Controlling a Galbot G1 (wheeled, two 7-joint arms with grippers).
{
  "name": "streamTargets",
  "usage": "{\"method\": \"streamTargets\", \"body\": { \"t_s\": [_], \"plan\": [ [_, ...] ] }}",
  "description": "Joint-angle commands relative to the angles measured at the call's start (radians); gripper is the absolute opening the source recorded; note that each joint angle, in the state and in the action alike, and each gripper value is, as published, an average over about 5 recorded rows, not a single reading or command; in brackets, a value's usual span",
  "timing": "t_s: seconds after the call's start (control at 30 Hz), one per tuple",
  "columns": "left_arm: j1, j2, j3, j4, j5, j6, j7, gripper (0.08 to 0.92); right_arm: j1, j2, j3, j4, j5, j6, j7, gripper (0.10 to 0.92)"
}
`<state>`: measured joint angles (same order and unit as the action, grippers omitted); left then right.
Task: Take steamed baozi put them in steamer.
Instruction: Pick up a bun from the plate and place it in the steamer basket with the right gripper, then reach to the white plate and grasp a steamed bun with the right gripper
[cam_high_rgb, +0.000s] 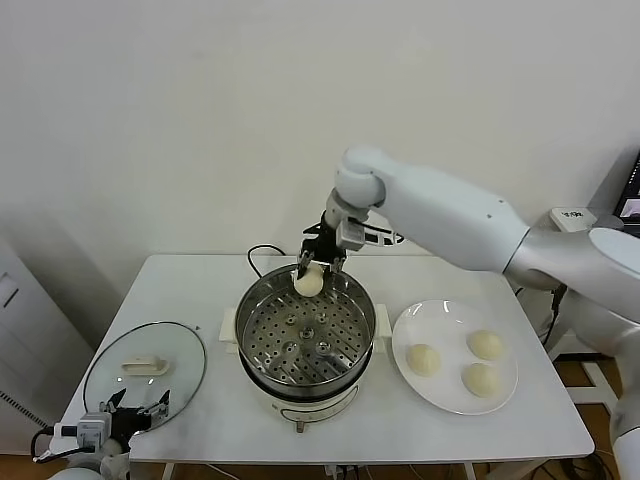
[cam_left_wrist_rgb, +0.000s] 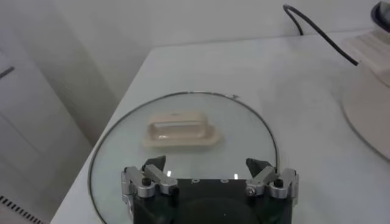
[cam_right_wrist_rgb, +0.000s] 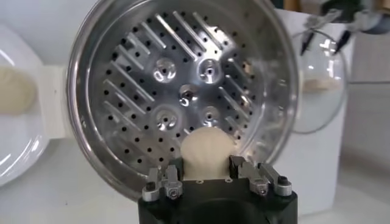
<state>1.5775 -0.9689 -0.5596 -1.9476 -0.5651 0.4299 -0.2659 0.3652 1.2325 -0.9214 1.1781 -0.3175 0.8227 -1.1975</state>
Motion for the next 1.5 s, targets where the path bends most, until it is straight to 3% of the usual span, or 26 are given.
{"method": "streamTargets", "body": {
  "t_s": [0.03, 0.5, 0.67, 0.83, 0.97, 1.1, 1.23, 1.5],
  "plan": [
    [-0.002, -0.002, 0.003, 0.002, 0.003, 0.002, 0.000, 0.823, -0.107, 0.030, 0.041, 0.001, -0.163, 0.050, -0.007, 0.467],
    [-0.007, -0.004, 0.008, 0.011, 0.006, 0.001, 0.001, 0.823, -0.166, 0.072, 0.108, -0.034, -0.268, 0.050, 0.027, 0.493],
    [-0.005, -0.004, 0.008, 0.009, 0.006, 0.000, 0.001, 0.823, -0.170, 0.076, 0.116, -0.038, -0.284, 0.050, 0.032, 0.584],
    [-0.002, -0.005, 0.007, 0.006, 0.006, -0.001, 0.001, 0.823, -0.153, 0.071, 0.120, -0.036, -0.252, 0.050, 0.028, 0.730],
    [0.001, -0.004, 0.005, 0.002, 0.006, -0.001, 0.001, 0.823, -0.076, 0.038, 0.089, -0.032, -0.098, 0.050, 0.005, 0.809],
    [0.003, -0.004, 0.003, -0.001, 0.006, -0.001, 0.001, 0.823, 0.061, -0.048, -0.001, -0.021, 0.161, 0.013, -0.027, 0.822],
    [0.003, -0.002, 0.002, -0.002, 0.006, -0.001, 0.001, 0.823, 0.201, -0.167, -0.129, -0.010, 0.403, -0.164, -0.062, 0.823],
    [-0.004, 0.005, 0.007, -0.002, 0.005, -0.001, 0.001, 0.823, 0.365, -0.399, -0.386, -0.004, 0.659, -0.533, -0.083, 0.823]
  ]
}}
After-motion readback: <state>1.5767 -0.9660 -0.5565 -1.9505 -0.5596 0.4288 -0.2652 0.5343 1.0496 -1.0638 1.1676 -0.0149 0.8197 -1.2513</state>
